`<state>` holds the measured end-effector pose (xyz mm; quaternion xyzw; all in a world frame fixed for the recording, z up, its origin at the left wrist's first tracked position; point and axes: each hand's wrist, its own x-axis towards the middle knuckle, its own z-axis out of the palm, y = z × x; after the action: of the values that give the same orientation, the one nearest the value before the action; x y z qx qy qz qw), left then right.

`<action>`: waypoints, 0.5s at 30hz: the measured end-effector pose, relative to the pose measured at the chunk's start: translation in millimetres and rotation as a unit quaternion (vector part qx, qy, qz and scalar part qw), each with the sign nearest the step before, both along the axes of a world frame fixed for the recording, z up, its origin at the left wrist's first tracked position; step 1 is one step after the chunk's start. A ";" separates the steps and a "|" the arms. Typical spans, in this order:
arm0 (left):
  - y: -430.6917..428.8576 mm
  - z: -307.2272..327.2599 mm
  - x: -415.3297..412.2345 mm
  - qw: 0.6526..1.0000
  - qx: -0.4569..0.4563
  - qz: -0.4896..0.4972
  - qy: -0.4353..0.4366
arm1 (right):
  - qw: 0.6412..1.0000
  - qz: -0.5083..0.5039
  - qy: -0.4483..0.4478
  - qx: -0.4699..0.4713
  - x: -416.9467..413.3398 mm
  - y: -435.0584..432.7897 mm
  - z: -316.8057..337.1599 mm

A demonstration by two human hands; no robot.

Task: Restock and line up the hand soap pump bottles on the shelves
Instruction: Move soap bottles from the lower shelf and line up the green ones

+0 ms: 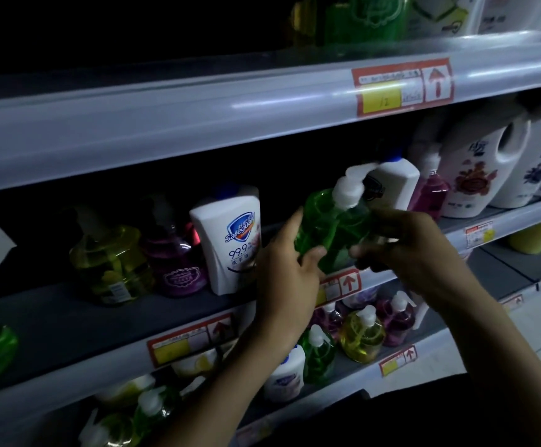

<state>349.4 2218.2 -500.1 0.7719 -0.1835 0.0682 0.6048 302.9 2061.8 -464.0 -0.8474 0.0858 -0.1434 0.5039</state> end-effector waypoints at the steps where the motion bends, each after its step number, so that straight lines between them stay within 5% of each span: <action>1: 2.2 4.1 -3.0 1.000 -0.009 -0.007 -0.011 | 1.000 -0.003 -0.021 -0.008 -5.6 -0.1 4.8; 7: 50.8 20.4 -24.2 0.988 0.072 0.036 -0.134 | 0.994 0.094 -0.054 -0.030 -18.5 26.6 33.0; 15: 157.5 15.6 -47.9 0.971 0.103 0.128 -0.172 | 0.974 0.205 -0.040 -0.092 -1.5 109.4 43.6</action>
<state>301.5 2375.7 -484.6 0.8241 -0.1904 0.2573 0.4674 301.4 2171.2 -420.4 -0.8832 -0.1237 -0.0781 0.4456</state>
